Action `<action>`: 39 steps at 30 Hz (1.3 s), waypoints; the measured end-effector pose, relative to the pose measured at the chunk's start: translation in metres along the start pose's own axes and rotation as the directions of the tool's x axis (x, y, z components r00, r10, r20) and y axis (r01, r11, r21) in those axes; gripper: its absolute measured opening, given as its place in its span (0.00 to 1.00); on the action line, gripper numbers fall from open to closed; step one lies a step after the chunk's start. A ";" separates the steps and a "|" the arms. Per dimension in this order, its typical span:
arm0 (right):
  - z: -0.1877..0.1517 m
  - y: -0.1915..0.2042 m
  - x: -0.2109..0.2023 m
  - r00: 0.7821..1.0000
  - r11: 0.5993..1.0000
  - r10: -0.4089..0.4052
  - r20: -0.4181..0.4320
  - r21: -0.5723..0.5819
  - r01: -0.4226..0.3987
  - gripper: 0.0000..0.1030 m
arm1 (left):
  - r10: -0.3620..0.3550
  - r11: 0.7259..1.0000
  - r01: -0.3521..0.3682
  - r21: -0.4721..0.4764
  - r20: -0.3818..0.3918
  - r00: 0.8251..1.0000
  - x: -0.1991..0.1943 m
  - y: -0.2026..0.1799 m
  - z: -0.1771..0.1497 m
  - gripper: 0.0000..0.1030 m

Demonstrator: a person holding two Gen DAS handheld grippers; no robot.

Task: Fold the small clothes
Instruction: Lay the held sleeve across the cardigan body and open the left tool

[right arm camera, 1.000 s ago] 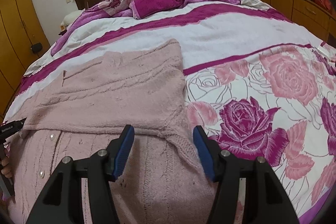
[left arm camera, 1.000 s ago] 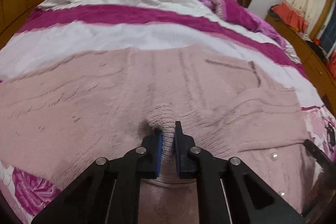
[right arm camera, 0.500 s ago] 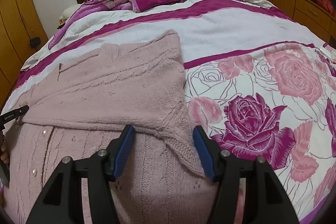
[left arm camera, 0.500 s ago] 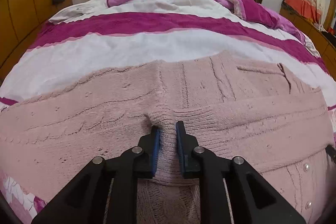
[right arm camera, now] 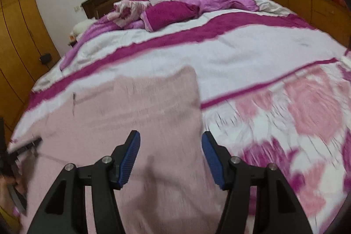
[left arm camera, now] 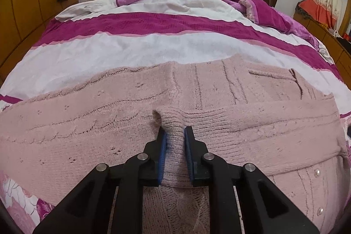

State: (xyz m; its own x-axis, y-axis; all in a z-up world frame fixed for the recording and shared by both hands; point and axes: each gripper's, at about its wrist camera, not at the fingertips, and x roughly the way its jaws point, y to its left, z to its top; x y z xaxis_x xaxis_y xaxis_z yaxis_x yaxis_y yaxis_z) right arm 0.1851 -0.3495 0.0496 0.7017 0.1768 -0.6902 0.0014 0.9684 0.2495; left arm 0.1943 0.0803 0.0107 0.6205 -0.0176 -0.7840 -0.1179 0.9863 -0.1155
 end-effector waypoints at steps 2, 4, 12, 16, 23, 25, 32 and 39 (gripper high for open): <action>0.018 -0.012 0.019 1.000 0.999 0.007 -0.010 0.039 -0.007 0.60 | -0.004 1.000 0.004 -0.004 0.002 1.000 0.000 0.001 -0.001 0.00; 0.030 -0.022 0.036 1.000 0.997 0.007 -0.029 0.071 -0.005 0.60 | -0.013 1.000 0.013 -0.012 0.006 1.000 0.000 0.002 -0.002 0.00; 0.046 -0.045 0.079 0.979 0.970 0.194 -0.069 0.166 -0.180 0.10 | 0.005 1.000 -0.005 -0.005 0.020 1.000 0.001 -0.001 -0.004 0.00; 0.046 -0.019 0.051 0.997 0.998 0.058 0.045 -0.016 -0.057 0.09 | 0.008 1.000 -0.008 -0.008 0.020 1.000 0.003 -0.001 -0.004 0.00; 0.041 -0.020 0.097 0.989 0.995 -0.102 -0.109 -0.035 0.099 0.22 | 0.037 0.999 -0.037 0.013 0.013 0.999 0.004 -0.005 -0.003 0.00; 0.043 -0.016 0.089 0.986 0.993 -0.119 -0.115 -0.033 0.116 0.32 | 0.030 1.000 -0.030 0.004 0.006 1.000 0.000 -0.004 -0.002 0.00; 0.033 -0.005 0.036 0.994 0.997 -0.062 -0.090 -0.058 0.056 0.50 | 0.005 0.997 -0.005 -0.078 -0.004 1.000 -0.034 0.017 -0.007 0.04; 0.012 0.015 -0.027 0.997 0.998 0.026 -0.069 -0.057 -0.030 0.59 | 0.106 0.987 -0.102 -0.124 0.024 0.994 -0.086 0.067 -0.021 0.06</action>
State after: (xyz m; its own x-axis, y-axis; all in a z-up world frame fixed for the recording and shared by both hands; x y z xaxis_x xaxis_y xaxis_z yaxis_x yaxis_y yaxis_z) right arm 0.1745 -0.3421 0.0801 0.6508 0.2140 -0.7284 -0.0605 0.9710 0.2313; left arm 0.1167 0.1442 0.0571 0.6228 0.0910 -0.7771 -0.2760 0.9549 -0.1094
